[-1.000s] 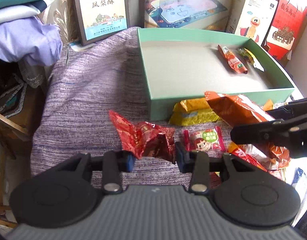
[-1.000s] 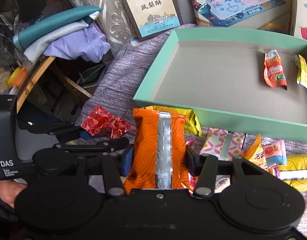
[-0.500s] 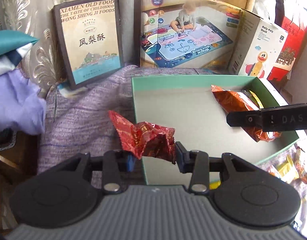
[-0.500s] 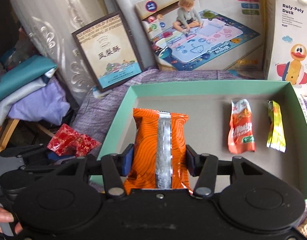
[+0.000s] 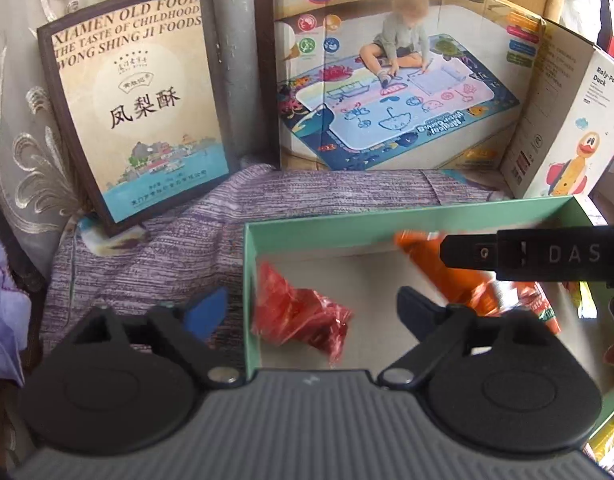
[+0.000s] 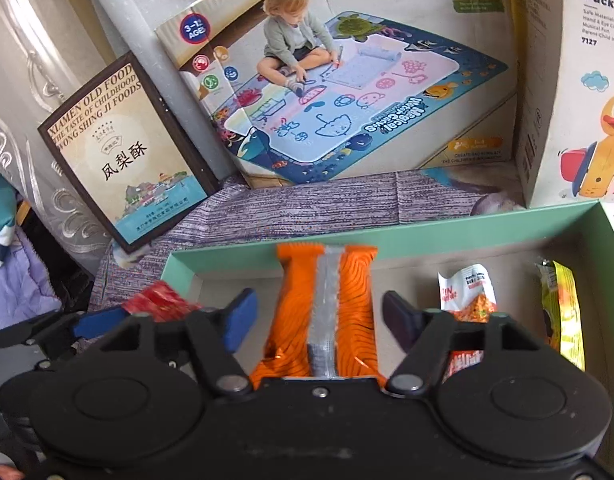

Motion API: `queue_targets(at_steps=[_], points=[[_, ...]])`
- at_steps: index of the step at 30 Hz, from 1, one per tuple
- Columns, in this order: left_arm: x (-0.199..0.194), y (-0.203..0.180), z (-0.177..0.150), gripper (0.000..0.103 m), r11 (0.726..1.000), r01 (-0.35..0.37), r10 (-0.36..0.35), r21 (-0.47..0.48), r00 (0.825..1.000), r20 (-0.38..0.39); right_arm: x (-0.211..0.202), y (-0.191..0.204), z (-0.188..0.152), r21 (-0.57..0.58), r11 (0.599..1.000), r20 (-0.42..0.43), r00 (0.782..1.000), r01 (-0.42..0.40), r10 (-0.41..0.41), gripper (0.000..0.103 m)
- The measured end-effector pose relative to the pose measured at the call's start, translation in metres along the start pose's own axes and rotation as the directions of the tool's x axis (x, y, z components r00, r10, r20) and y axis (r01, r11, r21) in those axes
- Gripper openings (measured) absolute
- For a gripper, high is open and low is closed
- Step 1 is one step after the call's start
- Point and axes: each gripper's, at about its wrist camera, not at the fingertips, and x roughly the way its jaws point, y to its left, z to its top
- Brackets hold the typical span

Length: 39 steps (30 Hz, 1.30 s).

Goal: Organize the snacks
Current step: 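Lower both held snacks into the green tray and open both grippers, then grasp the yellow biscuit pack with the left gripper while the right reaches the pink floral pack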

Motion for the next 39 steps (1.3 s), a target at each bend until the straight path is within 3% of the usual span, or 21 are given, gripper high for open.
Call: queue_targets(at_steps=[13,30,36,39], points=[[-0.040,-0.001,-0.050,0.103,0.999,-0.031,0.032,0.036,0.999,-0.040,-0.046,0.000,-0.041,-0.022,0.998,-0.032,0.998,-0.055,0.054,0.093],[-0.083,0.010,-0.120,0.103,0.997,-0.071,0.071,-0.003,0.996,-0.060,-0.115,0.000,-0.115,-0.062,0.997,-0.047,0.998,-0.040,0.038,0.093],[-0.092,0.009,-0.142,0.103,0.998,-0.060,0.059,-0.001,0.996,-0.069,-0.117,-0.003,-0.135,-0.074,0.996,-0.081,0.996,-0.049,0.043,0.088],[-0.095,0.008,-0.151,0.103,0.999,-0.039,0.038,-0.009,0.996,-0.084,-0.115,-0.004,-0.142,-0.071,0.995,-0.116,0.992,-0.067,0.058,0.078]])
